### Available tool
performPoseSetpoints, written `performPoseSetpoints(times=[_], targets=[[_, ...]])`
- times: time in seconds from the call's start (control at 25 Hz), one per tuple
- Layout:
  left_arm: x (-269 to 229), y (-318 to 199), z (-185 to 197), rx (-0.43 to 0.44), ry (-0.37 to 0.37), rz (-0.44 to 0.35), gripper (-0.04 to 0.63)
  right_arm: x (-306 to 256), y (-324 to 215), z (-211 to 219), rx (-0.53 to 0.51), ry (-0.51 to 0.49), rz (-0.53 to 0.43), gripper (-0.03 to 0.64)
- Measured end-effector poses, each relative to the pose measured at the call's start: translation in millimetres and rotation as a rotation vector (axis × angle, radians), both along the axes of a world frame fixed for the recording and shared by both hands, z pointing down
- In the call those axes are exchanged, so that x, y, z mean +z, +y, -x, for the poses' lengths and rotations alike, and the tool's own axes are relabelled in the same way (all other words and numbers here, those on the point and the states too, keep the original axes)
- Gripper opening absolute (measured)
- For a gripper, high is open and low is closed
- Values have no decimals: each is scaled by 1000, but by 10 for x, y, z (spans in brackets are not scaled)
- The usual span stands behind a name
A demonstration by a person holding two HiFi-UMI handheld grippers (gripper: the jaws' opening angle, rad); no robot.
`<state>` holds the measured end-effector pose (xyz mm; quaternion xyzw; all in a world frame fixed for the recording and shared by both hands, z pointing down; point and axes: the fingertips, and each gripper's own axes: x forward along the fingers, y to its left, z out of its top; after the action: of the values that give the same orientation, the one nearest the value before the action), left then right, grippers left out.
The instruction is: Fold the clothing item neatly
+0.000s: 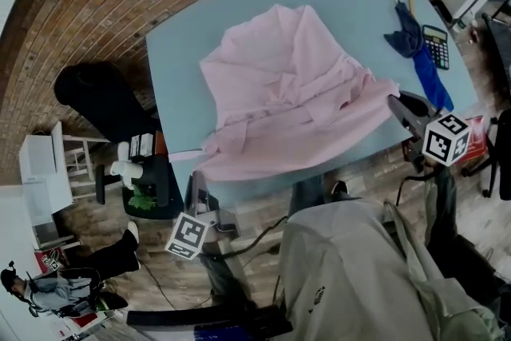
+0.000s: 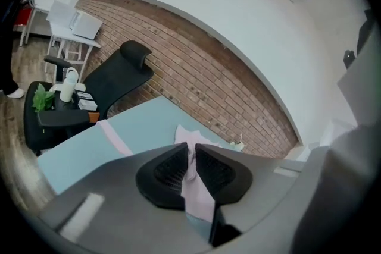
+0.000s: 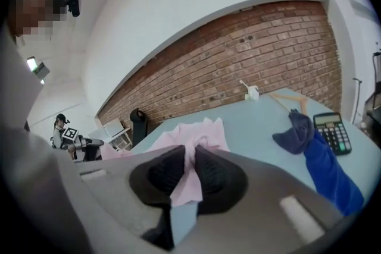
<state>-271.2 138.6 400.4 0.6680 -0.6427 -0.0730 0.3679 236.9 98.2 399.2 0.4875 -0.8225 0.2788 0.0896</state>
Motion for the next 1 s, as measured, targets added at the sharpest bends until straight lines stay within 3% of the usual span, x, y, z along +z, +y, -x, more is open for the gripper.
performPoseSetpoints(times=[0.2,0.36,0.68,1.0], targets=[[-310,-896,254,-7,-21,-74,49,-294,-852,23,38,0,-74,55],[-320,-1626,323,2,-19,-88,48,-288,-1538,96,59,-12,-88,52],[152,-2811,438,22,-19,-4,46,86,-2791,339,80,20,-24,51],[677,-3539,539,57,-98,54,47,705,-3671,563,3,147,70,50]])
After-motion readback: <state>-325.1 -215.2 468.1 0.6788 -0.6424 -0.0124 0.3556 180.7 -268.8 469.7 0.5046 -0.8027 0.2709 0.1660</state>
